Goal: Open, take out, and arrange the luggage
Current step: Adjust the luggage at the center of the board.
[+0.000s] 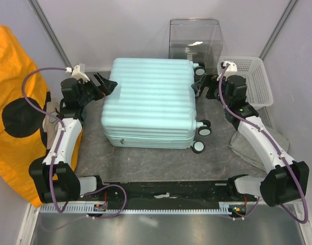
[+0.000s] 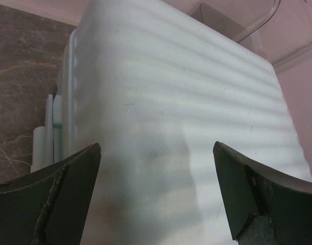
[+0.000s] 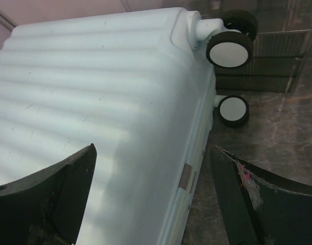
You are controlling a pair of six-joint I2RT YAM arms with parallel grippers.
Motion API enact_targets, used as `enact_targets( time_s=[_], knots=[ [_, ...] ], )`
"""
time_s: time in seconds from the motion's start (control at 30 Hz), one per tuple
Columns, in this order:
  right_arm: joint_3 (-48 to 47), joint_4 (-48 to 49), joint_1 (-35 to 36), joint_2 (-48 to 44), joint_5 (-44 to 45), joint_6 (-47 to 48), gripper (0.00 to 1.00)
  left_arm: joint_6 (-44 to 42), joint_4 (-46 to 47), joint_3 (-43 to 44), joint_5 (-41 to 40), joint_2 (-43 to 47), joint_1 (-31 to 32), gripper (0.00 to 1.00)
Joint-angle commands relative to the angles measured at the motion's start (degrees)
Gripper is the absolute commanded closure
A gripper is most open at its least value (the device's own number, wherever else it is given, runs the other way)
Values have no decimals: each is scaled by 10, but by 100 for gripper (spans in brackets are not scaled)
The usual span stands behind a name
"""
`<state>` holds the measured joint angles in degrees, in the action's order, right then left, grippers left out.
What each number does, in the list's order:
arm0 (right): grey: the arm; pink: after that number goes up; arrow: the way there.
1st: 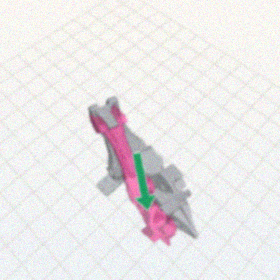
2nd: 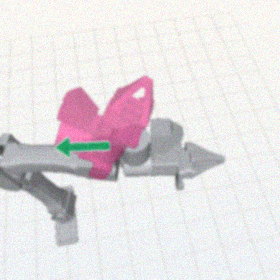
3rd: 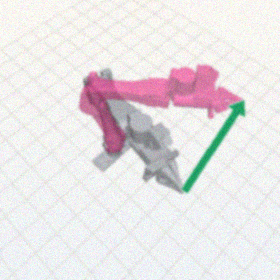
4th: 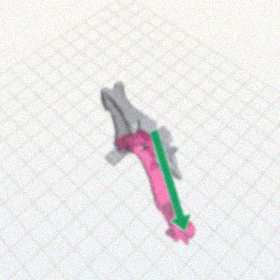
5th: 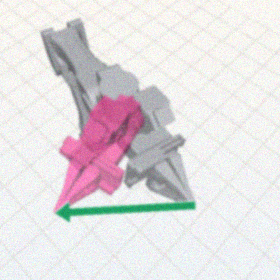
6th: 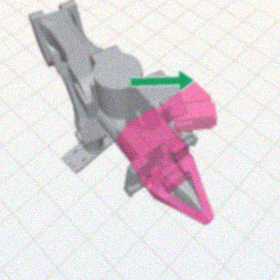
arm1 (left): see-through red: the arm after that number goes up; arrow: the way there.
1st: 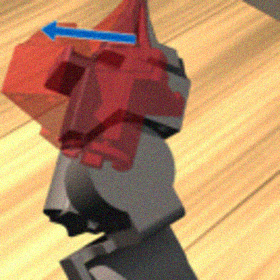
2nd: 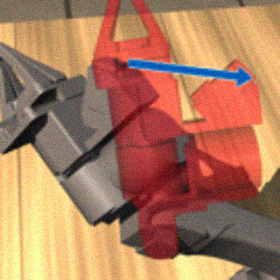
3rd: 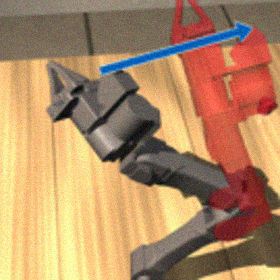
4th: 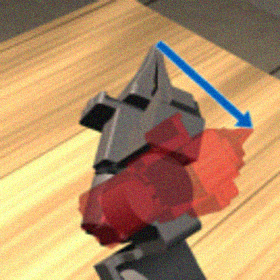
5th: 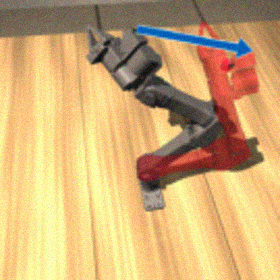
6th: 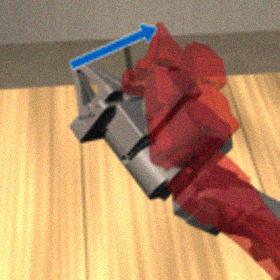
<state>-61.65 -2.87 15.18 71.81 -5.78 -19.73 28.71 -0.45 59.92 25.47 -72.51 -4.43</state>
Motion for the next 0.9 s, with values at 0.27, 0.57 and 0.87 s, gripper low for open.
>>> enact_targets(
  time_s=[0.27,0.57,0.87],
  knots=[
    [16,115,-9,107,-226,-86,2,104,125,-195,95,121,12,3],
    [-10,120,74,173,-234,-67,10,67,8,-260,80,251,21,4],
    [-86,123,173,252,-230,-73,15,86,-120,-310,34,420,24,5]
  ],
)
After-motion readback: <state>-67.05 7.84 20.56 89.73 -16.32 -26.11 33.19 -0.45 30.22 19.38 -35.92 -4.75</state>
